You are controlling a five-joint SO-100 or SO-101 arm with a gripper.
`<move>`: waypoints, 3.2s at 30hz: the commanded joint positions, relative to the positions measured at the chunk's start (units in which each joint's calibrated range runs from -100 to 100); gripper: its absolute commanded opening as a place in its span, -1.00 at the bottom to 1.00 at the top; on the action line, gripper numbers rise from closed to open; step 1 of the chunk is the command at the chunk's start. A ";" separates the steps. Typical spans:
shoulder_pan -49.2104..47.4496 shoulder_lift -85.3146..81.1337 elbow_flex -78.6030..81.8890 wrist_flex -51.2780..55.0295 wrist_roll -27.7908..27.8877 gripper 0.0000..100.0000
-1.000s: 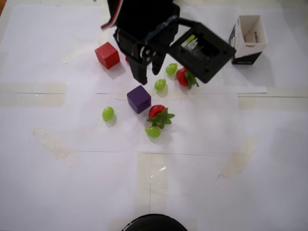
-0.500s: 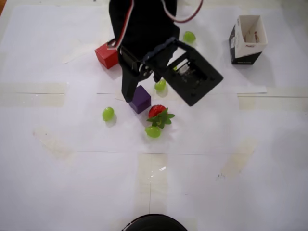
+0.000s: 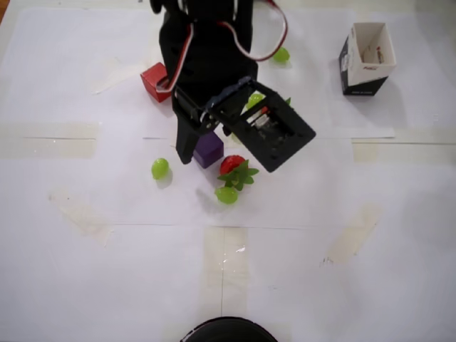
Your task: Put the purple cube on top of the red cube
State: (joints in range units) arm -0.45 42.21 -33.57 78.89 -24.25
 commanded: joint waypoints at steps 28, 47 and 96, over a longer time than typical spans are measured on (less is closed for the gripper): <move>1.99 -1.19 5.85 -4.87 -0.10 -0.64; 1.11 -0.94 5.94 -5.53 -0.68 -0.65; 5.89 -33.78 8.94 13.02 -6.06 -0.84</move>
State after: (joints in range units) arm 2.92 19.49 -28.33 91.30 -30.65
